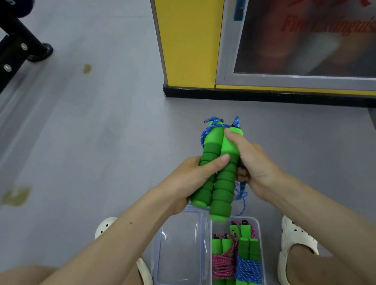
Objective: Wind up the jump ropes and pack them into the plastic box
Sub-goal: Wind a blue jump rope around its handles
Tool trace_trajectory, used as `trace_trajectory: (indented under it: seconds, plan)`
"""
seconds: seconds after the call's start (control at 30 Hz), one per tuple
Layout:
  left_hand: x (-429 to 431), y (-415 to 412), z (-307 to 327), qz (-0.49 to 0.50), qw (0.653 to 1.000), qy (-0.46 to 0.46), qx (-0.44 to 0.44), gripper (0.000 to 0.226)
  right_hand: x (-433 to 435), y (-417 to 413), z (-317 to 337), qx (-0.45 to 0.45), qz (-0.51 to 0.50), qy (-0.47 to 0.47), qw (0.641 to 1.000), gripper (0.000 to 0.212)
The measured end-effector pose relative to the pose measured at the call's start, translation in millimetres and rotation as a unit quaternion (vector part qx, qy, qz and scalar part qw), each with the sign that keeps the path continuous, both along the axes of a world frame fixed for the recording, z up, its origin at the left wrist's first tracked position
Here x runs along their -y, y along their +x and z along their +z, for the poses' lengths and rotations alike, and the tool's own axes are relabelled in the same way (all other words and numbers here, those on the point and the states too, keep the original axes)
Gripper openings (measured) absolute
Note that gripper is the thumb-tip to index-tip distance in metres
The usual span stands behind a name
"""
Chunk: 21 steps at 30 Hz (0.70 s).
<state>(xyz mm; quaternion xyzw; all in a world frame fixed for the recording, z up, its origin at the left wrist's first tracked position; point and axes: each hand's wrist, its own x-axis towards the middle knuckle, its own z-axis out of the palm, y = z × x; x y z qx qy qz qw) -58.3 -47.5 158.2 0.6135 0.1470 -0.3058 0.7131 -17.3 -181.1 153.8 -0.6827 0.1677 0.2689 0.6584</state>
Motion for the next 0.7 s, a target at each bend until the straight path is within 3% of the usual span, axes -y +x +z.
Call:
trace_trajectory:
  seconds: [0.3,0.47,0.7]
  plan:
    - [8.2,-2.5,-0.3,0.010,0.999,0.007,0.048,0.032,1.1,0.6,7.6,0.062,-0.004,-0.003,0.998,0.052]
    - [10.7,-2.4,-0.8,0.023,0.999,0.004,0.046,0.021,1.9,0.4,6.8,0.050,-0.025,0.008,0.998,0.054]
    - [11.8,-2.5,-1.7,0.021,0.999,-0.027,0.032,0.030,3.3,1.8,10.1,0.050,-0.042,0.005,0.998,0.052]
